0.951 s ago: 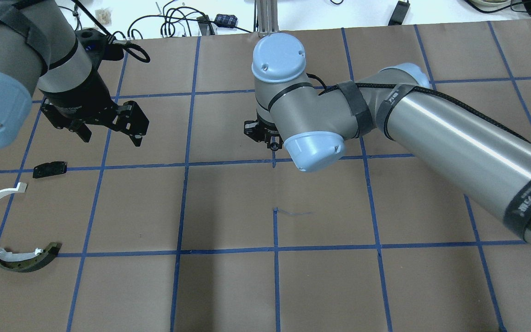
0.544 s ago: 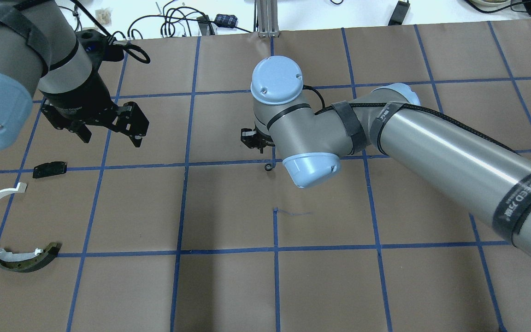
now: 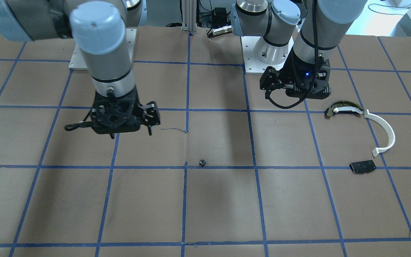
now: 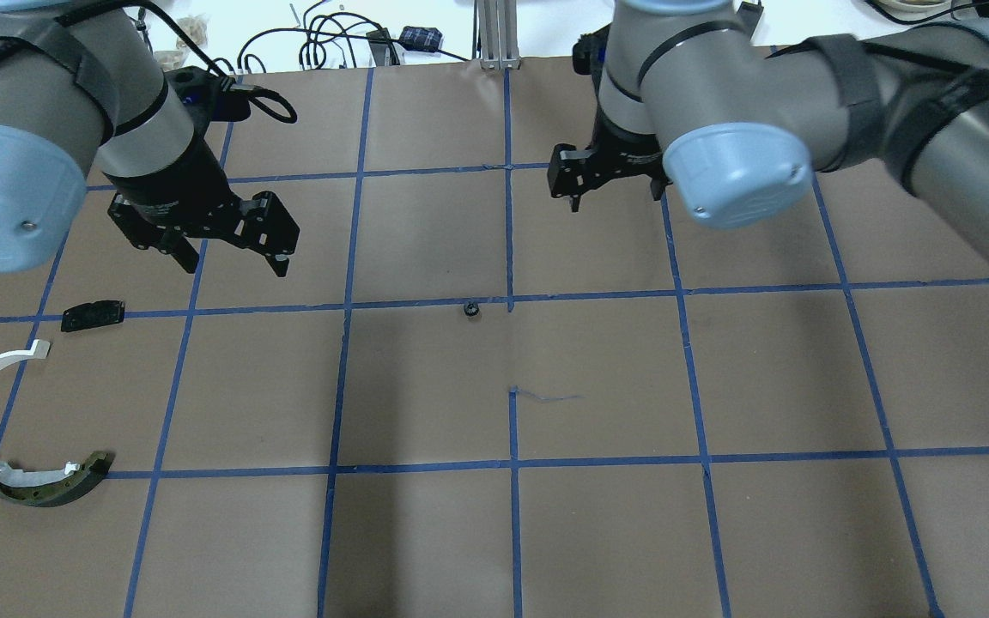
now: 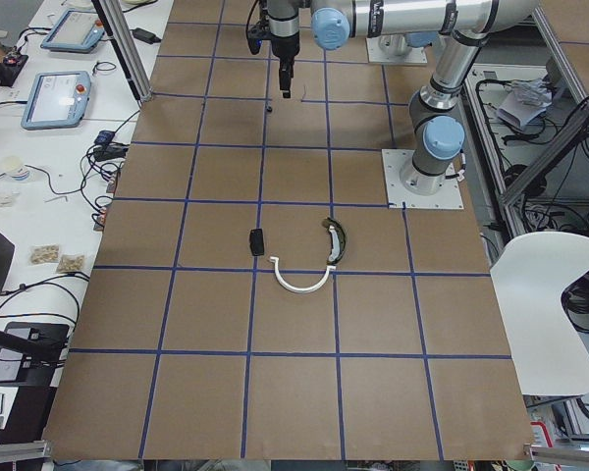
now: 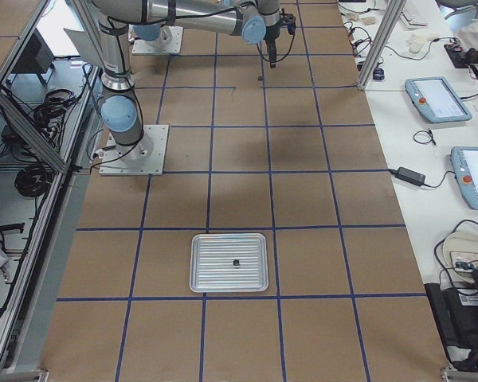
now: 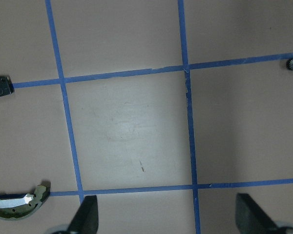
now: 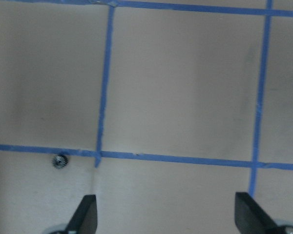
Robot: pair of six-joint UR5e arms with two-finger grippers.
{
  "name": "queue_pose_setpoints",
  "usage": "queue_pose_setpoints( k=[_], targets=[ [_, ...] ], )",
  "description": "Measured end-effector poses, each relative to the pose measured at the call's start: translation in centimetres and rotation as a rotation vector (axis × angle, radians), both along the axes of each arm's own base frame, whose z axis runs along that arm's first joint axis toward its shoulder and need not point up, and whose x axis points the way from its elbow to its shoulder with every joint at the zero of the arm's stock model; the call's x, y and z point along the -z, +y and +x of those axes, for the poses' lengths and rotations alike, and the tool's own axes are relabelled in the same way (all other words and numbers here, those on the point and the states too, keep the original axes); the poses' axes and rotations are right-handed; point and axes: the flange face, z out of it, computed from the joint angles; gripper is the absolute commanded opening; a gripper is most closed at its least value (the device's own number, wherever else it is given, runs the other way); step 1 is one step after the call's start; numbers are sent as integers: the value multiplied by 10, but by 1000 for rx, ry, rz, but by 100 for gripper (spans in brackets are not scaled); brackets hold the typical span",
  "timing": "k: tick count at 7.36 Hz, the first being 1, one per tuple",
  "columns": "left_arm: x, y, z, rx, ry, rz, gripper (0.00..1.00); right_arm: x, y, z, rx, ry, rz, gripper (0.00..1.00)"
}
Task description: Place bearing gear from tray to pile
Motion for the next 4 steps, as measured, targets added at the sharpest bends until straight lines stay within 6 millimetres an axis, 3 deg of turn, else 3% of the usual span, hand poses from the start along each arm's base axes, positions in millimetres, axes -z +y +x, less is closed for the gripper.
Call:
queue_pose_setpoints(
  k=[2,4],
  targets=[
    [30,-19,-28,4,39,7,100,-42,16,-102,-51,26,65,100],
    [72,-40,-63,25,42,2,100,-66,30,-209,-109,36,82,100]
  ],
)
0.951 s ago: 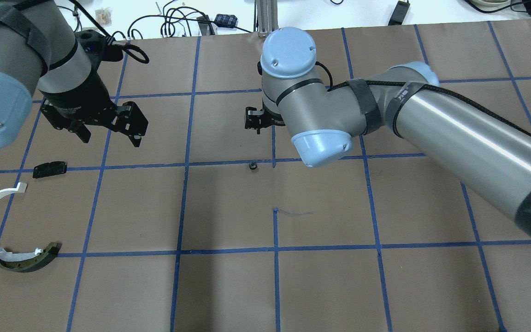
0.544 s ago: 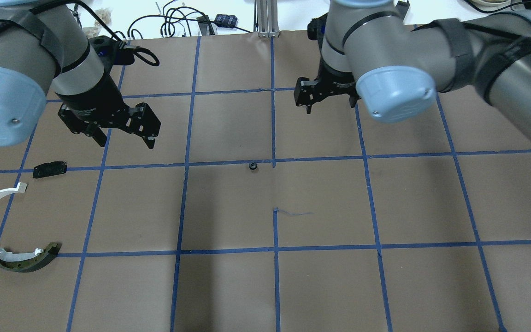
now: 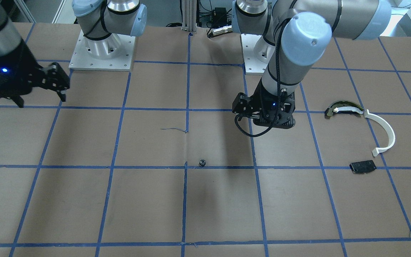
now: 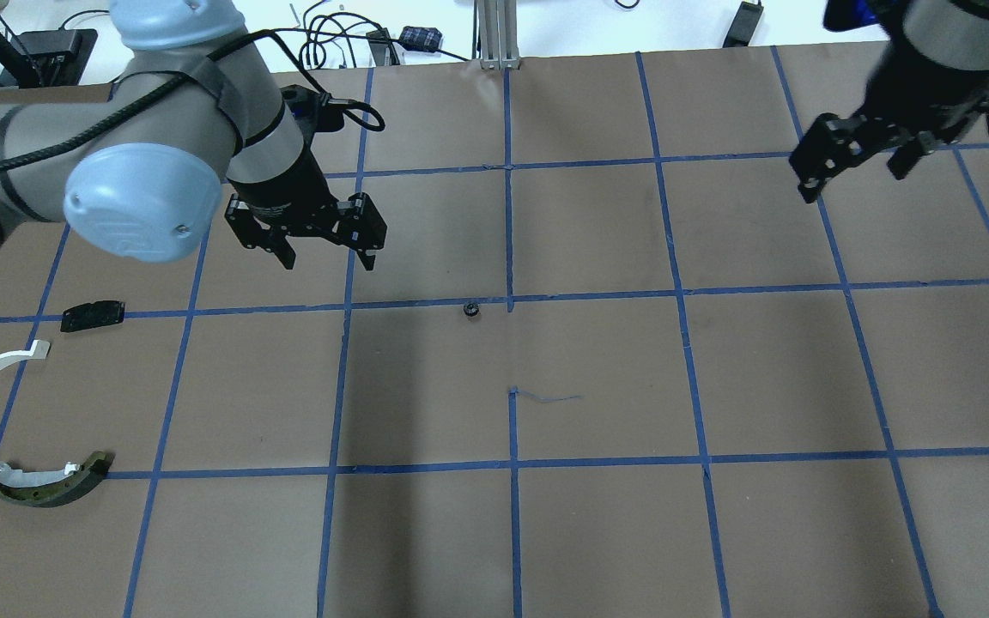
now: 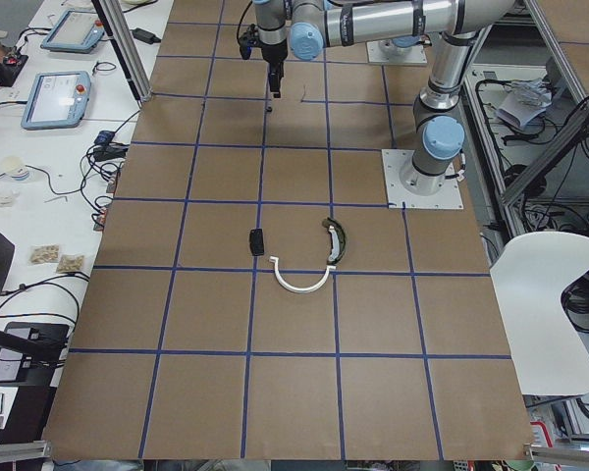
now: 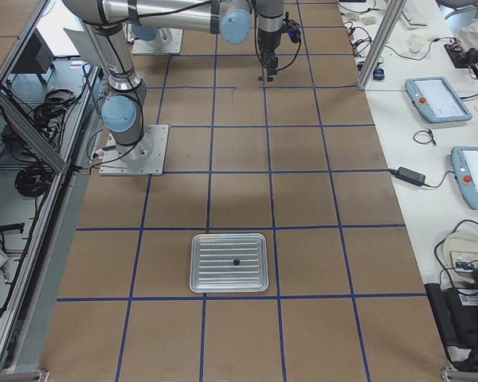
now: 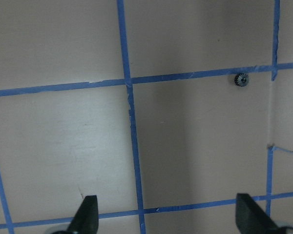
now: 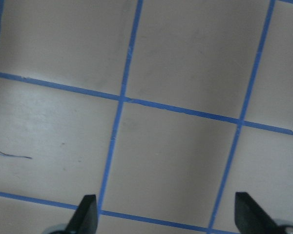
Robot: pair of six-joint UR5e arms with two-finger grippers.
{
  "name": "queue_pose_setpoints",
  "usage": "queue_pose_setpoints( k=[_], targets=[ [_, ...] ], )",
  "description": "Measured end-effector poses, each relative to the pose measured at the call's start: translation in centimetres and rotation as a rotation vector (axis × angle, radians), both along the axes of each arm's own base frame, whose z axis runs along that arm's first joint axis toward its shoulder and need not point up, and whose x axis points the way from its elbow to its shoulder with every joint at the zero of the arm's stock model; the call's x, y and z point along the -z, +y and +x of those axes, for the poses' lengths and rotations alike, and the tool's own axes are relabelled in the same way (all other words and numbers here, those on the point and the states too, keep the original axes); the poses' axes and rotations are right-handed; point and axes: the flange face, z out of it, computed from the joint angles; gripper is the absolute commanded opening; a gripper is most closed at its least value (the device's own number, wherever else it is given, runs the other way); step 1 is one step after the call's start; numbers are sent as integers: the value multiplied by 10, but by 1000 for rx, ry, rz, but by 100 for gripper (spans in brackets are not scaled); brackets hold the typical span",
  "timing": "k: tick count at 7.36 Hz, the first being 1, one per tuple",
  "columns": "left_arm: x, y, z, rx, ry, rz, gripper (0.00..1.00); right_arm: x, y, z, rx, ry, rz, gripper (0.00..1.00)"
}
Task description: Place bearing gear from tray to pile
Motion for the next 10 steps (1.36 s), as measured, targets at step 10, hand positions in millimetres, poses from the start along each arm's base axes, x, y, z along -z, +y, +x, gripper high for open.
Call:
queue_pose_setpoints(
  k=[10],
  targets=[
    [163,-38,-105,172,19,-51,100,133,17,-406,-557,28,-17,100]
  ],
)
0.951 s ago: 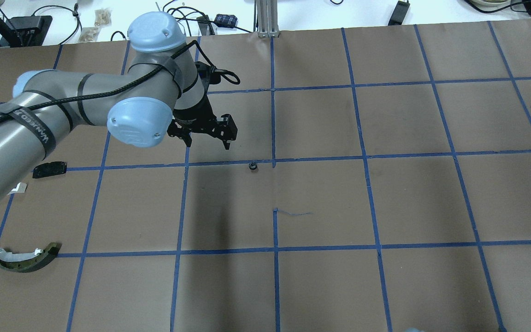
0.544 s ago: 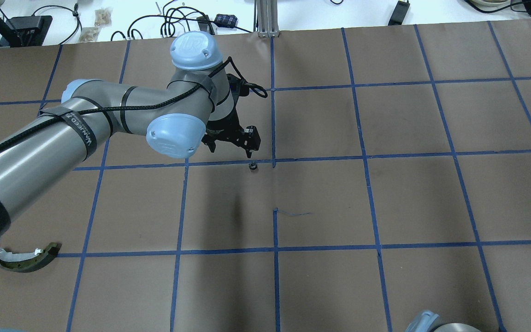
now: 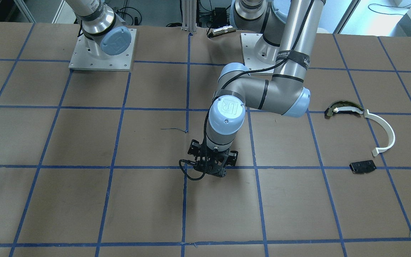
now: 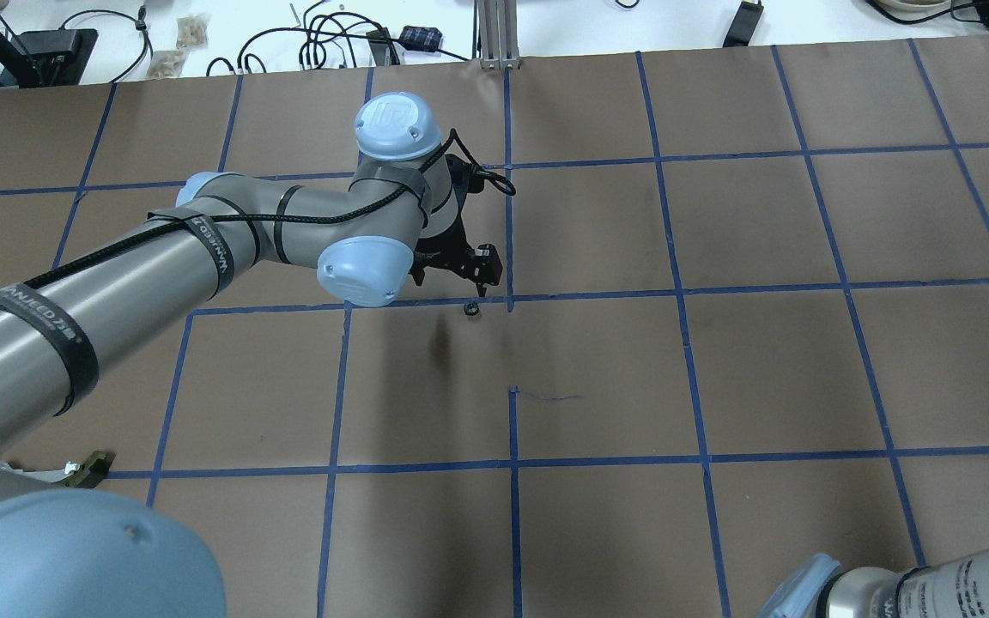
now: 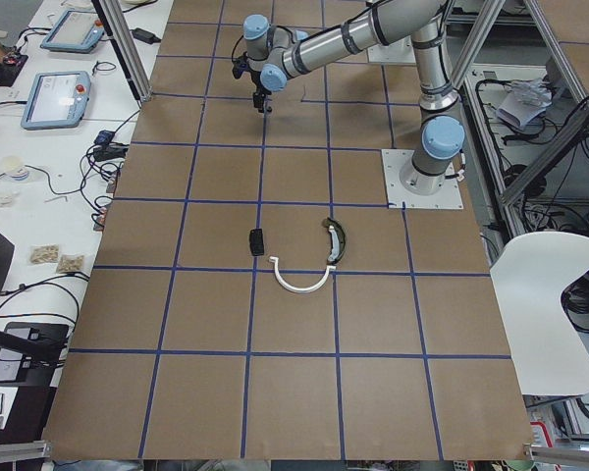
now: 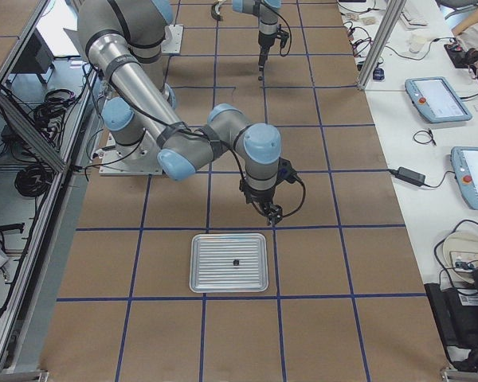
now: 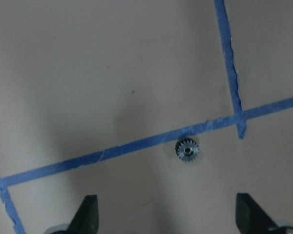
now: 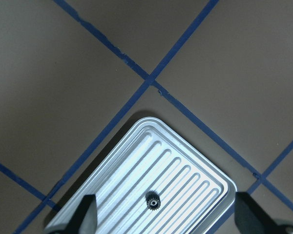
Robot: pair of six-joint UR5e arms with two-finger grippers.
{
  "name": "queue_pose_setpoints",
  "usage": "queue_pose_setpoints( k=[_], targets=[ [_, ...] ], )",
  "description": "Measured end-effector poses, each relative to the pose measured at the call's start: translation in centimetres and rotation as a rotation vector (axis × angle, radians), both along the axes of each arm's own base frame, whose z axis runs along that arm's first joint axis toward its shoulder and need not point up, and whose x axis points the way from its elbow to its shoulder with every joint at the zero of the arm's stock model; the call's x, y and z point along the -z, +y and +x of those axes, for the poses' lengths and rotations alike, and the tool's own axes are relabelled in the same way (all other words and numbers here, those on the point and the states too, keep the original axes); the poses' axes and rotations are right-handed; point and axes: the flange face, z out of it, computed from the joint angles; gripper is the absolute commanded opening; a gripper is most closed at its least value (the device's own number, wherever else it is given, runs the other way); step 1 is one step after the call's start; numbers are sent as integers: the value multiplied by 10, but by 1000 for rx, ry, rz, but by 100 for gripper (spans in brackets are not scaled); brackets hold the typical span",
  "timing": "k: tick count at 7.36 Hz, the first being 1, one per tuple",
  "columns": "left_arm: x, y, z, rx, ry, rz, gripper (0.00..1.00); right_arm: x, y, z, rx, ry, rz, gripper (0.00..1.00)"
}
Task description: Place bearing gear from tray to pile
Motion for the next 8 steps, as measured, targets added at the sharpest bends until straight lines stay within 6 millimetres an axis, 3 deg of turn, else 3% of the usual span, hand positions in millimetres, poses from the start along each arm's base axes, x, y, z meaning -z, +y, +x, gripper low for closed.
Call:
queue_pose_setpoints(
  k=[2,4,5,6,7,8],
  targets=[
    [19,2,-10,19,-4,15,98,48,-8,-23,-195,-43,12,100],
    [33,5,-13,20,-14,35,89,82,2,-44,-226,-77,26,100],
    [36,6,-14,18,-16,40,71,96,8,-54,-218,-88,30,100],
    [36,6,-14,18,-17,42,46,108,10,-61,-221,-83,27,100],
    [37,7,-15,20,-16,44,12,118,10,-67,-233,-76,24,100],
    [37,7,-15,23,-14,48,0,127,12,-71,-235,-79,28,100]
  ],
)
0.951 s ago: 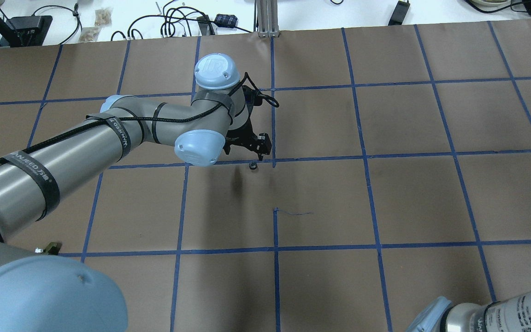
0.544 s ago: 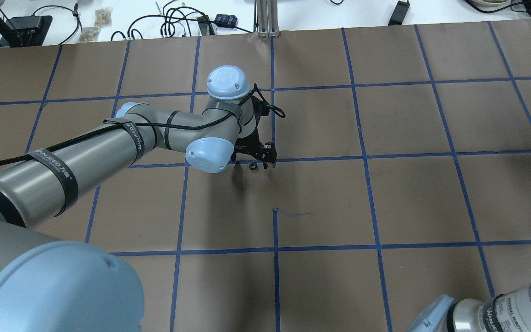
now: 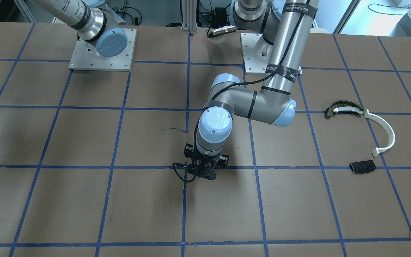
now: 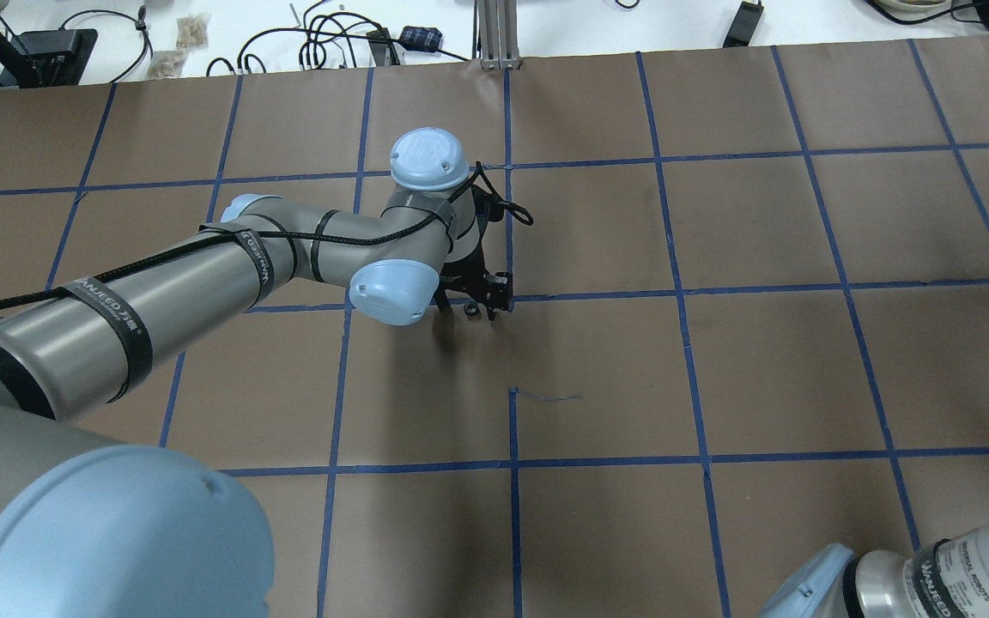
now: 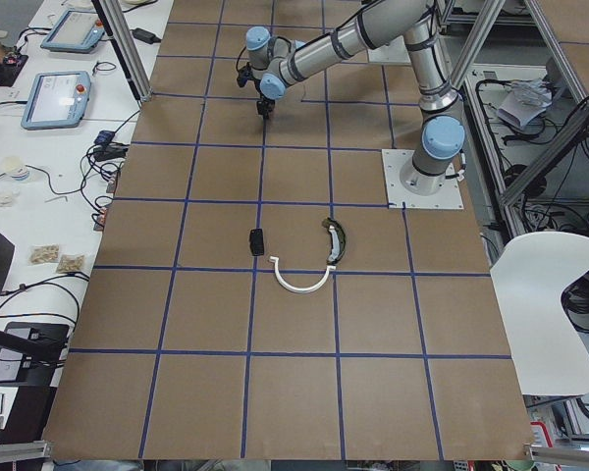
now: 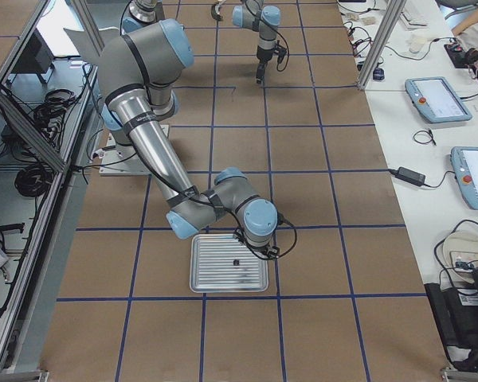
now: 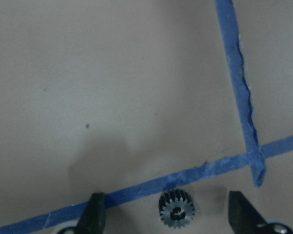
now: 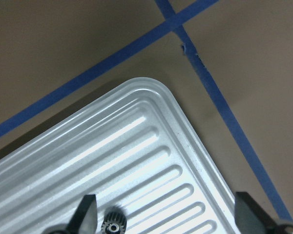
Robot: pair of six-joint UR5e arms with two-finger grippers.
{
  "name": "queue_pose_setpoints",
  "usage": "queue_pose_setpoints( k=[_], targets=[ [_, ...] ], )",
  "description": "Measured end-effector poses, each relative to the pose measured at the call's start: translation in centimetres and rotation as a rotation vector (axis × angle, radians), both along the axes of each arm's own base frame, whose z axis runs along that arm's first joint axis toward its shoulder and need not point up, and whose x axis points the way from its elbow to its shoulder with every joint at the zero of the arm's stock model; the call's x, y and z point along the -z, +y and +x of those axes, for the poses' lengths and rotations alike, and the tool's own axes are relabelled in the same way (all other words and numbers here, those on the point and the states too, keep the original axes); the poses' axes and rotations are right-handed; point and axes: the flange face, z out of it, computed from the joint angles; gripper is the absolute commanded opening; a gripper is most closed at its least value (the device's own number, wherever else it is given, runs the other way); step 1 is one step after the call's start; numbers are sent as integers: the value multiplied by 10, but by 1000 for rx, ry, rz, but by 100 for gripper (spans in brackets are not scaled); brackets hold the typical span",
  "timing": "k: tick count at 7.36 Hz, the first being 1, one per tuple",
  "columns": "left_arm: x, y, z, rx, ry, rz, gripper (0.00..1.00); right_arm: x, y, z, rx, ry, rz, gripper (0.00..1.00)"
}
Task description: Place bearing gear from tray to pile
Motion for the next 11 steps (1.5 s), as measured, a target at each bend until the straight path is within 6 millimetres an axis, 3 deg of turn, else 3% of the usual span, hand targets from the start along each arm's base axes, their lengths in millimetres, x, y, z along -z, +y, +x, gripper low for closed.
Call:
queue_pose_setpoints(
  k=[4,8,11],
  targets=[
    [-7,-1,1,0,-1,-7,0,30,28,-11,64,-44,30,99],
    [-18,-3,3,2,-5,-9,0,38,42,-16,95,-47,29,84],
    [-40,-15,22,-30,-7,-22,0,41,46,-16,100,-50,33,40]
  ],
)
